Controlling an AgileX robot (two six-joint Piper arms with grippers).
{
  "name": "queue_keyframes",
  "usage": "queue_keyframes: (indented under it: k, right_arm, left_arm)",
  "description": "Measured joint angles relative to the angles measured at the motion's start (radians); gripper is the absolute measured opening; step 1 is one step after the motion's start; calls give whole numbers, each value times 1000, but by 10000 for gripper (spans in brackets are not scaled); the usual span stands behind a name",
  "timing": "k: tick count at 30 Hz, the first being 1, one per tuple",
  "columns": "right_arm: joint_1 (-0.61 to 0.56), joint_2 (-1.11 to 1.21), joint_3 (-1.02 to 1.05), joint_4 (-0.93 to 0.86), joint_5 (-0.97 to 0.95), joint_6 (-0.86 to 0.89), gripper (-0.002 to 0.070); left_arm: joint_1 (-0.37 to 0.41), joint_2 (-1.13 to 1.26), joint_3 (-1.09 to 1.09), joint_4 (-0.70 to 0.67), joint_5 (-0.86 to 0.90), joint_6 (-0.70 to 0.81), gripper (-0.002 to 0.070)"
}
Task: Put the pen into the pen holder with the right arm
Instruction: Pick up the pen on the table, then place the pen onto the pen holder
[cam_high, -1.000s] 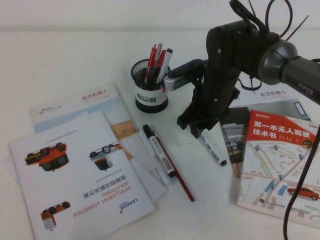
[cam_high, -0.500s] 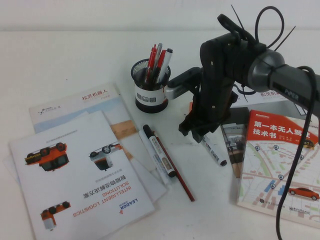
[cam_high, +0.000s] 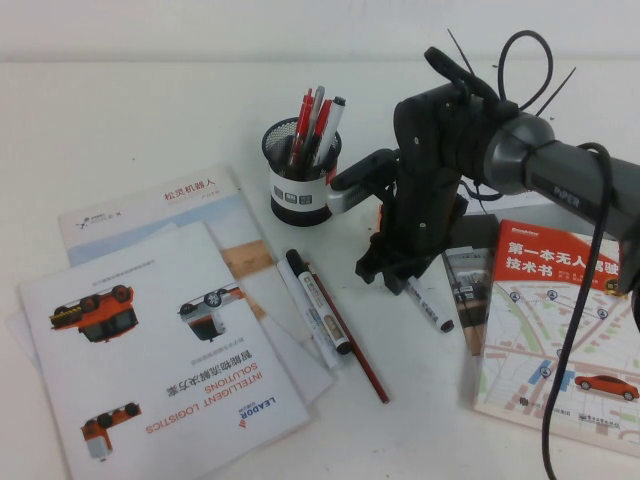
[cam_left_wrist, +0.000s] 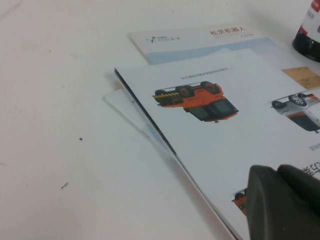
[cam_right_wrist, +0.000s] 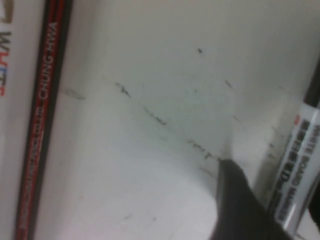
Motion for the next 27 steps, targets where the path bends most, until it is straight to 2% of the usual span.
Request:
queue_keyframes:
  k: [1,4,7,10,15,18,23,25,27]
  right_arm:
    - [0,0,0,0,0,-2,247]
    - [0,-6,0,14,-12,-3,109]
    - [0,-57,2,81,-51,-7,114]
    - [-2,-177,41,201,-193,-31,114]
    - [30,-454,227,227,-636,-40,114]
    - [48,-558,406,148,-968,77,114]
    - [39,-522,661,-164,-1548,451,114]
    - [34,-470,677,-214,-1758,509,114]
    - [34,-408,654,-229,-1876,533,114]
  left_arm:
    - [0,0,0,0,0,0,-3]
    - [0,0,0,0,0,0,-3]
    - [0,0,0,0,0,0,-3]
    - [0,0,0,0,0,0,-2]
    - [0,0,0,0,0,0,-2]
    - [0,0,0,0,0,0,-2]
    - [0,0,0,0,0,0,-2]
    - [0,0,0,0,0,0,-2]
    - [0,0,0,0,0,0,-2]
